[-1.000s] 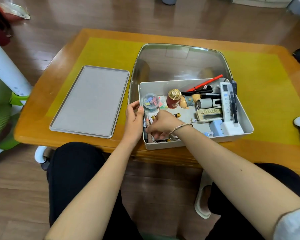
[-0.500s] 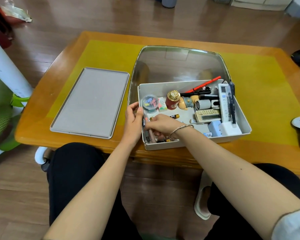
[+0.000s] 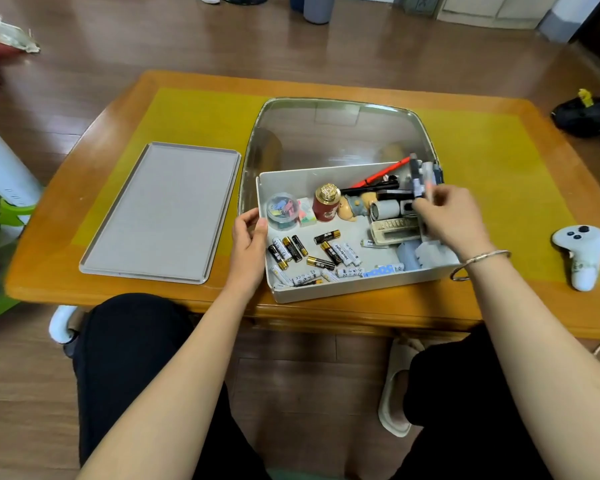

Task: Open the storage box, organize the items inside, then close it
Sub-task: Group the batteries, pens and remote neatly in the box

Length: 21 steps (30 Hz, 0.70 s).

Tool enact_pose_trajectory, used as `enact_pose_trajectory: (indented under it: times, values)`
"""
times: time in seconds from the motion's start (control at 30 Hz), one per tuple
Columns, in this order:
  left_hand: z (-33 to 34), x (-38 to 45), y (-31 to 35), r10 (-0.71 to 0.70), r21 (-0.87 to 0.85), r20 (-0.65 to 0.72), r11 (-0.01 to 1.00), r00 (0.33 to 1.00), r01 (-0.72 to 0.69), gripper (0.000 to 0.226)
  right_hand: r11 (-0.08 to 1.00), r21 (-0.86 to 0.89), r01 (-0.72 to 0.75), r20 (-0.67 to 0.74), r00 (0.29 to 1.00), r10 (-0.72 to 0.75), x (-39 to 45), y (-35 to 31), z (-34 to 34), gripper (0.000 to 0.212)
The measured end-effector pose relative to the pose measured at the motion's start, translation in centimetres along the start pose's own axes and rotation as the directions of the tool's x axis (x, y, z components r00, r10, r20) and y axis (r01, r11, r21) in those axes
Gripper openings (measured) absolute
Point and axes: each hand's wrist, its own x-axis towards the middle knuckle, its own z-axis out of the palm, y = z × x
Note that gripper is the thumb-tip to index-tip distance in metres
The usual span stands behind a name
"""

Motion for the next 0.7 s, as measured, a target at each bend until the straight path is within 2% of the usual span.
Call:
enact_pose_trajectory:
  times: [0.1, 0.2, 0.27, 0.33, 0.57, 0.63, 0.7]
  values:
    - [0.0, 0.0, 0.0, 0.003, 0.008, -0.006, 1.000, 1.000, -0.003, 0.032, 0.994, -0.100, -0.051, -0.101, 0.994, 0.041, 0.7, 2.1, -1.5, 0.013]
    - [0.0, -0.1, 0.1, -0.003, 0.003, 0.000, 1.000, 1.000, 0.003, 0.032, 0.973, -0.212, -0.096, -0.056, 0.995, 0.086, 1.2, 3.6, -1.7, 0.010]
    - [0.1, -0.1, 0.2, -0.007, -0.001, 0.003, 1.000, 1.000, 0.007, 0.032, 0.959, -0.267, -0.091, 0.010, 0.995, 0.097, 1.3, 4.3, -1.3, 0.028]
    - [0.1, -0.1, 0.2, -0.003, -0.003, 0.002, 1.000, 1.000, 0.003, 0.032, 0.953, -0.296, -0.061, -0.016, 0.998, 0.059, 1.3, 4.7, -0.9, 0.043]
    - [0.1, -0.3, 0.4, -0.004, 0.001, 0.001, 1.000, 1.000, 0.004, 0.031, 0.955, -0.291, -0.047, -0.102, 0.995, 0.018, 0.5, 4.6, -0.8, 0.065]
    - [0.1, -0.3, 0.4, -0.006, 0.005, -0.002, 1.000, 1.000, 0.006, 0.031, 0.967, -0.252, -0.022, -0.139, 0.990, -0.014, 0.1, 4.3, -0.6, 0.065]
    - [0.1, -0.4, 0.5, -0.005, 0.002, -0.003, 1.000, 1.000, 0.005, 0.031, 0.974, -0.214, 0.073, -0.141, 0.984, -0.105, -0.5, 3.3, -0.2, 0.058]
